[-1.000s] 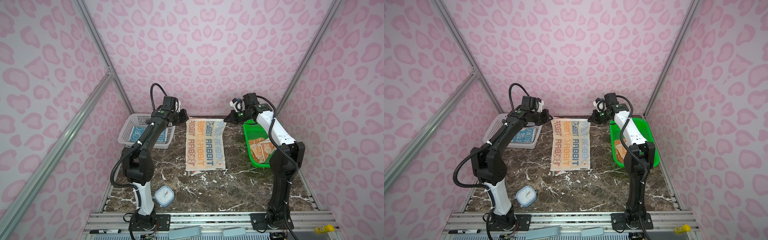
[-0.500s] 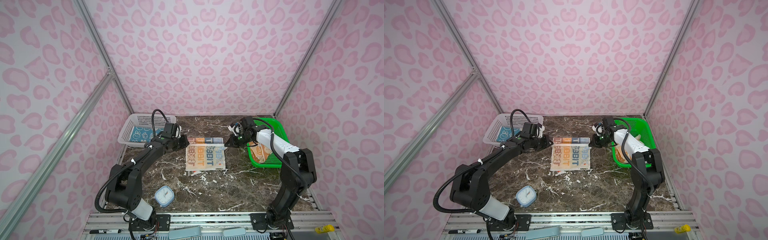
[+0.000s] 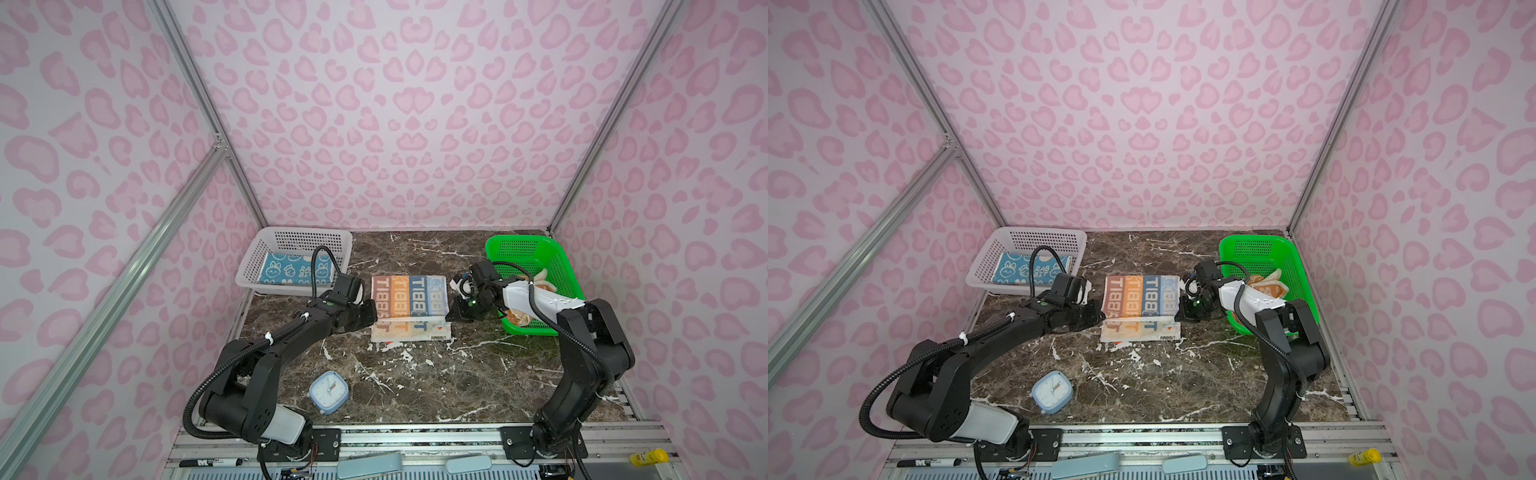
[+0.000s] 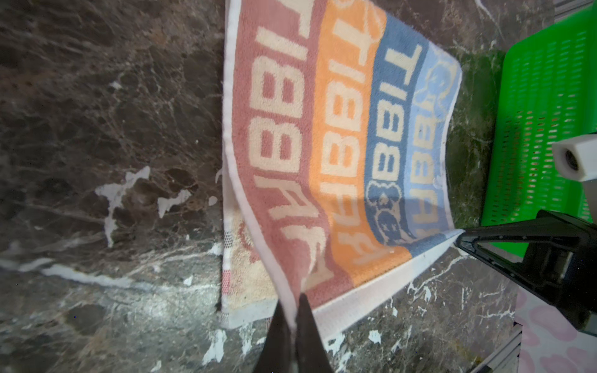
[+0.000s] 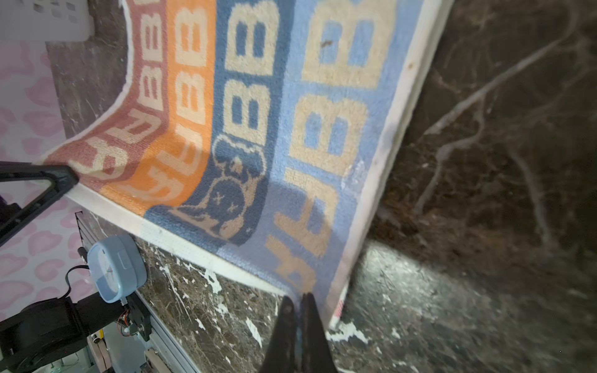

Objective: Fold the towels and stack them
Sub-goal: 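Pull the held far corners toward the robot with both grippers, folding the towel over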

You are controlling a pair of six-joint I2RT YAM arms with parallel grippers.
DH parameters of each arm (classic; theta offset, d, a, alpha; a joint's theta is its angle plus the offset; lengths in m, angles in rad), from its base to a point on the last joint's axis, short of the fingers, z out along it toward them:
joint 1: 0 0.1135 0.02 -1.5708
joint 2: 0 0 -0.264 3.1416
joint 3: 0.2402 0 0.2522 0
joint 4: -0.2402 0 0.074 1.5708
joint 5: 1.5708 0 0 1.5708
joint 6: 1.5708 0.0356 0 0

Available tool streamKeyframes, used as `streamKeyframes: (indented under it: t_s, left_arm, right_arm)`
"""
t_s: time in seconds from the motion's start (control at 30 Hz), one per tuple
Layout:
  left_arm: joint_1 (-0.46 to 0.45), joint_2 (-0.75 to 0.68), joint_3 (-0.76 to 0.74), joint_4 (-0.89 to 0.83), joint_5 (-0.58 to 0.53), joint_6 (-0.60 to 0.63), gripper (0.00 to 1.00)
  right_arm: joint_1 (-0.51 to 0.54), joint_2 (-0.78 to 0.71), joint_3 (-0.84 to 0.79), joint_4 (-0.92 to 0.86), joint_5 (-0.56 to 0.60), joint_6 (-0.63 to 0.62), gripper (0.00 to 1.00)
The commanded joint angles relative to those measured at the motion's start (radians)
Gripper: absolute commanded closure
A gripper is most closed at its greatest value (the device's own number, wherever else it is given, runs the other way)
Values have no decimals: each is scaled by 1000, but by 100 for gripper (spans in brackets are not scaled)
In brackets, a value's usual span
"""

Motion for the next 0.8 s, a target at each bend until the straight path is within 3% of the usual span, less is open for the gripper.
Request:
streamKeyframes:
  t_s: [0.0, 0.4, 0.77]
  left_arm:
    - [-11, 17, -28, -36, -149, -13, 98]
    - [-29, 104, -41, -17, -146, -9, 98]
    - [-29, 19, 49, -94, -167, 7, 97]
  right_arm:
    - [-6, 2, -29, -15, 167, 13, 100]
    - [3, 51, -64, 12, 195, 10, 100]
    - [7, -82, 15, -99, 215, 3, 100]
